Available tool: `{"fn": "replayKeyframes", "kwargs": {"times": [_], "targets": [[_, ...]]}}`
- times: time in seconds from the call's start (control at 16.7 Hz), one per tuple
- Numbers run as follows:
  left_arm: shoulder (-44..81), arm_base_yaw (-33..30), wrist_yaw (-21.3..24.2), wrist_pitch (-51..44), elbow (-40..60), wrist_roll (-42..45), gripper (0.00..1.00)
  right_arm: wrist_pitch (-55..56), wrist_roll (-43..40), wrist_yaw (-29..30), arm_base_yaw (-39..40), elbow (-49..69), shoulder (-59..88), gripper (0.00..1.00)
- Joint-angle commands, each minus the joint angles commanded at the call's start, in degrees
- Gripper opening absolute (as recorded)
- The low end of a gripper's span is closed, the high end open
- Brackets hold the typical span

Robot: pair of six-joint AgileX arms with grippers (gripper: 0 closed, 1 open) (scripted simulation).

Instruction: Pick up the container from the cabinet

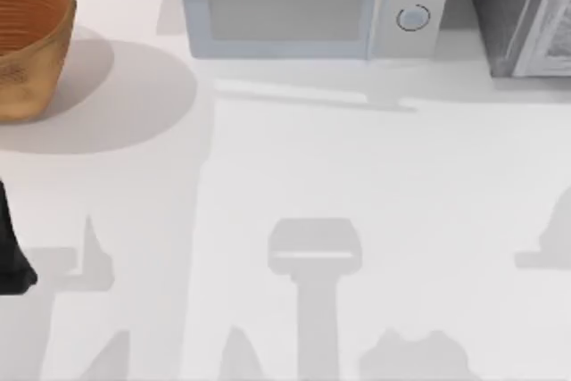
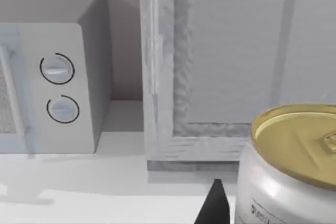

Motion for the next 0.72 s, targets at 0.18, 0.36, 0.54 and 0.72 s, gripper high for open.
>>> {"fn": "replayKeyframes", "kwargs": {"times": [0.18,0.36,0.54,0.72], "targets": [[0.0,0.0,0.0,0.0,0.0,0.0,1.0,3.4,-0.1,-2.5,-2.2,-9.3,-8.5,0.0],[0.0,0.0,0.0,0.0,0.0,0.0,1.0,5.0,-0.2,-3.6,-3.2,-13.1,-12.2,0.0],[0.0,0.0,0.0,0.0,0.0,0.0,1.0,5.0,-0.2,-3.7,-3.3,-13.1,-12.2,0.0],[0.0,0.0,0.0,0.0,0.0,0.0,1.0,4.9,-0.1,-3.6,-3.1,-13.2,-11.9,0.0]]}}
